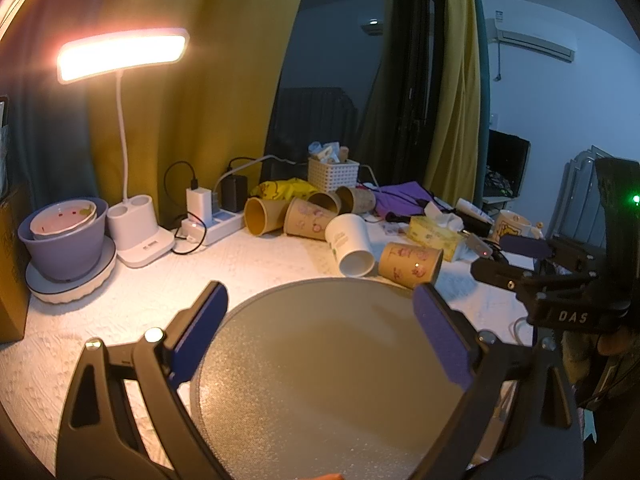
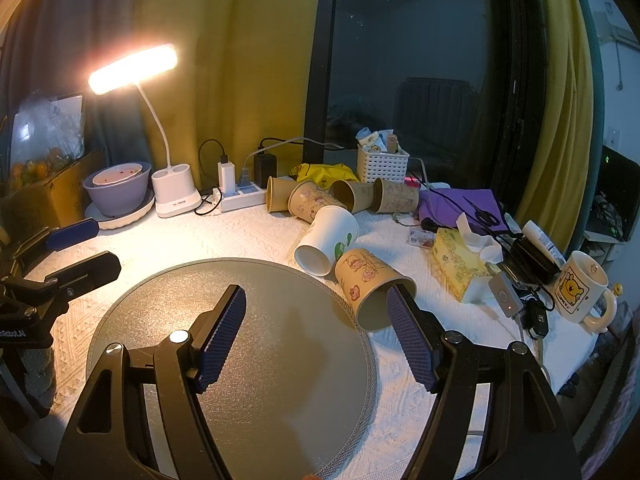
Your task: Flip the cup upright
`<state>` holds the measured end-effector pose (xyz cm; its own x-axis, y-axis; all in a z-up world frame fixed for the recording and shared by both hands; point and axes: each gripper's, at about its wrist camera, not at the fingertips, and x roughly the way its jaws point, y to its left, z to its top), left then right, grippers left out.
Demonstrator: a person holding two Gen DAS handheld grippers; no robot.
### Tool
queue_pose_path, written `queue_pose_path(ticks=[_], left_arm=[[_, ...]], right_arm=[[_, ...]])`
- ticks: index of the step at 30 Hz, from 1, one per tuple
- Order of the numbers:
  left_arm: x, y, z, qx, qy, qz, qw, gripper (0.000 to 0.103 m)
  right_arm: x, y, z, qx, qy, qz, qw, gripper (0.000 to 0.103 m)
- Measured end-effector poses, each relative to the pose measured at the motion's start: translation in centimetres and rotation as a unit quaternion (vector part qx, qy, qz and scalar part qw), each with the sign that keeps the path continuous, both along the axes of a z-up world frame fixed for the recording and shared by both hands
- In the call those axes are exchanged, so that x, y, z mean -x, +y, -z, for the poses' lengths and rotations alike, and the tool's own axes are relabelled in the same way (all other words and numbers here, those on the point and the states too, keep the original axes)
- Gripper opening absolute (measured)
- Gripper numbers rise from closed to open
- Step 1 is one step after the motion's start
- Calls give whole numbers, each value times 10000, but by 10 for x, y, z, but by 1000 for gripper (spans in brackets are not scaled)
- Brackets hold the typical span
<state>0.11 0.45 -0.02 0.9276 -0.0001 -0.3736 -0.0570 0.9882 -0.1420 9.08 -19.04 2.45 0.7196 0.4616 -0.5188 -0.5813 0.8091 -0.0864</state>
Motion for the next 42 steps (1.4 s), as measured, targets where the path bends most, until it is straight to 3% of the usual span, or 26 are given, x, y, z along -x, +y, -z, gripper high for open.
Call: queue_pose_path(ticks=[42], left_arm=[[1, -1, -3, -16, -19, -8, 10000, 95]], right_arm=[[-1, 0, 0, 12, -9, 4, 10000, 75]])
